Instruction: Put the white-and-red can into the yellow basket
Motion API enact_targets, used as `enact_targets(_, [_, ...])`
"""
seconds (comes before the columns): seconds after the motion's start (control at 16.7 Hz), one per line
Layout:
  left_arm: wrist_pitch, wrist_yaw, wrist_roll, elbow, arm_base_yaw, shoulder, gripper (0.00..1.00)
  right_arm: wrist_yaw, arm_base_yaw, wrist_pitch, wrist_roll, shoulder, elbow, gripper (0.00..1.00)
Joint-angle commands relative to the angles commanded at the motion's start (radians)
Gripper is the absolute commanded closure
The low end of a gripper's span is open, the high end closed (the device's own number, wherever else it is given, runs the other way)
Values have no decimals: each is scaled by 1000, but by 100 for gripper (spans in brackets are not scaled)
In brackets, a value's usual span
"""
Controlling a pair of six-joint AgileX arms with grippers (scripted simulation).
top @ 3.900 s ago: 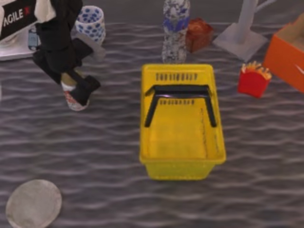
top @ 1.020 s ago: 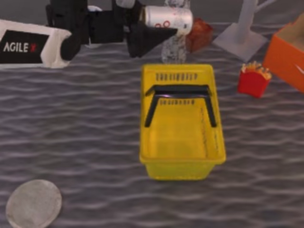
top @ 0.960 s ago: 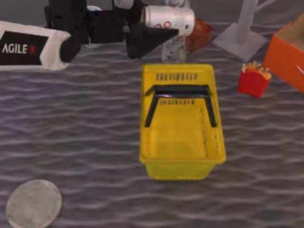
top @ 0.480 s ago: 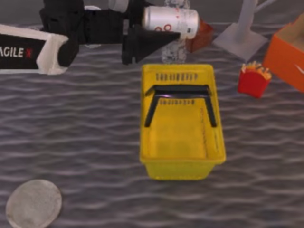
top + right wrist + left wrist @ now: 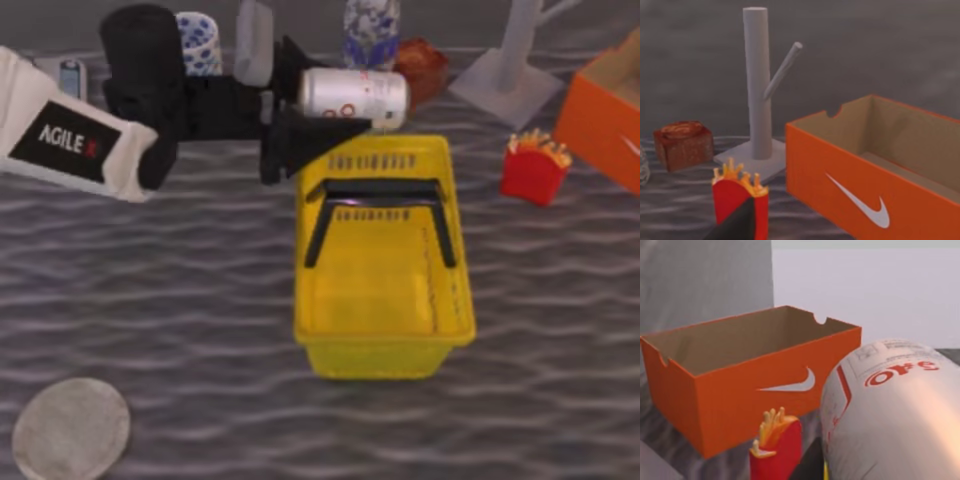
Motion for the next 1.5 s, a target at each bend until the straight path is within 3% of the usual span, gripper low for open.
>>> enact_targets(0.18, [97,-1,-3,-25,6,73,100,0,0,0,0,0,0,0])
enact_targets(0.48, [111,-1,-4,-30,7,85,100,0,0,0,0,0,0,0])
enact_targets(1.26, [111,-1,-4,-30,7,85,2,0,0,0,0,0,0,0])
enact_targets(1.5, [111,-1,-4,-30,7,85,0,0,0,0,0,0,0,0])
